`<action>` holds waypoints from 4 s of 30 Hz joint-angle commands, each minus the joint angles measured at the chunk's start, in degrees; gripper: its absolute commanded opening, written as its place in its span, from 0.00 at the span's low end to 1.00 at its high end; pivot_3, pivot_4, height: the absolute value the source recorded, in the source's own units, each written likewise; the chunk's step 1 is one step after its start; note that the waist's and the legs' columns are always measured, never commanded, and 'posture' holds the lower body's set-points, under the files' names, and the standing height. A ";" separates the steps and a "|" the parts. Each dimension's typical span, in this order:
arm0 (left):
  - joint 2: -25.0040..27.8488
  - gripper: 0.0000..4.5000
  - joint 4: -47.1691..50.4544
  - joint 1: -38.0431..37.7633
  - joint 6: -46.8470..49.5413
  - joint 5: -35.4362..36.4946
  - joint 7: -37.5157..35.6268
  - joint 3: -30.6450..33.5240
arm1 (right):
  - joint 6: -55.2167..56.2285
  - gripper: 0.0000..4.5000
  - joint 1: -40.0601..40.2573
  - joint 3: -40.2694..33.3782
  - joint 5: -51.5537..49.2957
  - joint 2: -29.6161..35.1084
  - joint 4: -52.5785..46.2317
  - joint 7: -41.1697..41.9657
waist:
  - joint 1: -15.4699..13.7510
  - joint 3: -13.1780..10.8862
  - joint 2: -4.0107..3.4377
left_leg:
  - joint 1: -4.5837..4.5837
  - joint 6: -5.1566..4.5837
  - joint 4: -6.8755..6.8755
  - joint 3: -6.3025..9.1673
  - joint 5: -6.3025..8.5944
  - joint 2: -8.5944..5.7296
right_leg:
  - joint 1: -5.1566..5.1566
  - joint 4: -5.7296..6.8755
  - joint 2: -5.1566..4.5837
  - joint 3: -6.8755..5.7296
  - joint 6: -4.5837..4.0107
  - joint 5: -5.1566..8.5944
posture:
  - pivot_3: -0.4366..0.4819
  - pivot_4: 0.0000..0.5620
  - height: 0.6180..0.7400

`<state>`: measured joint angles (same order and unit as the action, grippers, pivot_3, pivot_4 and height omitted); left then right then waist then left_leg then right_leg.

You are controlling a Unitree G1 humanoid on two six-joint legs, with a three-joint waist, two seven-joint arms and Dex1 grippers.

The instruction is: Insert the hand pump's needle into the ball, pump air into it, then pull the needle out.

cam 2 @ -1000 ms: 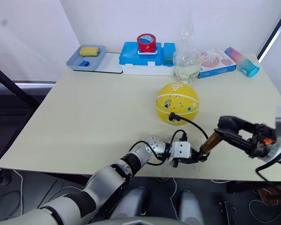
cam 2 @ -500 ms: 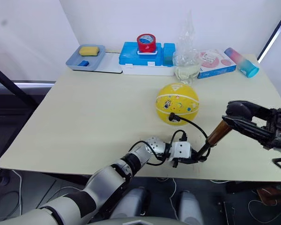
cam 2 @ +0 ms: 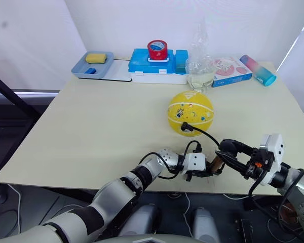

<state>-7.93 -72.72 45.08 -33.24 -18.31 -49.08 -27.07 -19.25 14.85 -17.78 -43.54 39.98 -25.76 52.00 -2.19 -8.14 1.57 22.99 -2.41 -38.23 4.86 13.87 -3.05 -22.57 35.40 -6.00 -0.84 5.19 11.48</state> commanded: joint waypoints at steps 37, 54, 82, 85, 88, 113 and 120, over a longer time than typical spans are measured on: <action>-0.78 0.24 -2.57 -2.37 -0.11 -4.67 -3.10 -3.87 | 0.02 0.43 -2.00 -2.42 3.52 2.42 1.03 -3.61 | 0.10 0.03 0.08 | -0.07 0.02 0.11 0.02 0.03 0.04 | 0.09 -0.22 -0.03 -0.07 0.00 0.01 | 0.48 0.27 1.00; -1.22 0.24 -2.45 -2.74 -0.07 -4.56 -3.07 -3.81 | -19.04 0.43 -9.62 -31.76 -28.63 18.30 -1.75 -2.97 | -0.07 -0.69 -0.62 | 0.36 -0.26 0.06 0.05 -0.14 -0.03 | -0.14 -0.38 -0.04 -0.13 0.03 -0.03 | 0.48 0.27 1.00; -0.88 0.24 -2.35 -2.76 0.28 -4.27 -3.12 -3.52 | 2.37 0.43 0.28 -2.83 3.37 3.83 4.35 0.30 | 0.08 -0.03 0.00 | 0.05 -0.07 0.09 0.08 0.06 0.08 | 0.10 -0.47 0.02 -0.23 0.04 -0.06 | 0.48 0.27 1.00; -0.79 0.24 -2.33 -2.77 0.19 -4.29 -3.23 -3.53 | 0.97 0.43 0.67 -6.21 -0.78 4.75 2.16 1.75 | -0.01 -0.10 -0.08 | 0.05 -0.08 0.09 0.08 0.06 0.08 | 0.10 -0.47 0.02 -0.22 0.04 -0.06 | 0.48 0.27 1.00; -0.82 0.24 -2.32 -2.83 0.06 -4.32 -3.31 -3.62 | -1.31 0.43 0.42 -12.02 -5.88 6.28 0.18 2.09 | -0.05 -0.27 -0.38 | 0.14 -0.09 0.09 0.07 0.05 0.05 | 0.07 -0.48 0.00 -0.21 0.05 -0.06 | 0.48 0.27 1.00; -1.18 0.24 -2.39 -2.61 0.03 -4.51 -3.11 -3.88 | -10.21 0.43 -2.81 -13.27 -5.56 11.49 -0.44 1.25 | 0.09 -0.16 -0.06 | 0.42 -0.31 -0.08 0.14 -0.08 -0.01 | -0.11 -0.46 -0.01 -0.29 0.06 -0.09 | 0.48 0.27 1.00; -0.84 0.24 -2.31 -2.86 0.11 -4.37 -3.05 -3.73 | -0.43 0.43 -2.71 -2.52 4.34 4.99 4.96 1.05 | 0.07 -0.08 -0.13 | 0.06 -0.08 0.02 0.11 0.06 0.07 | 0.12 -0.45 0.01 -0.27 0.05 -0.07 | 0.48 0.27 1.00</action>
<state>-7.94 -72.22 44.80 -33.18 -18.37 -49.32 -27.18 -21.83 11.61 -20.14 -46.97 44.68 -24.99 55.82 -2.12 -8.22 1.44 23.04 -2.50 -38.21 4.94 13.93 -2.99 -22.45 34.96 -5.99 -1.09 5.25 11.41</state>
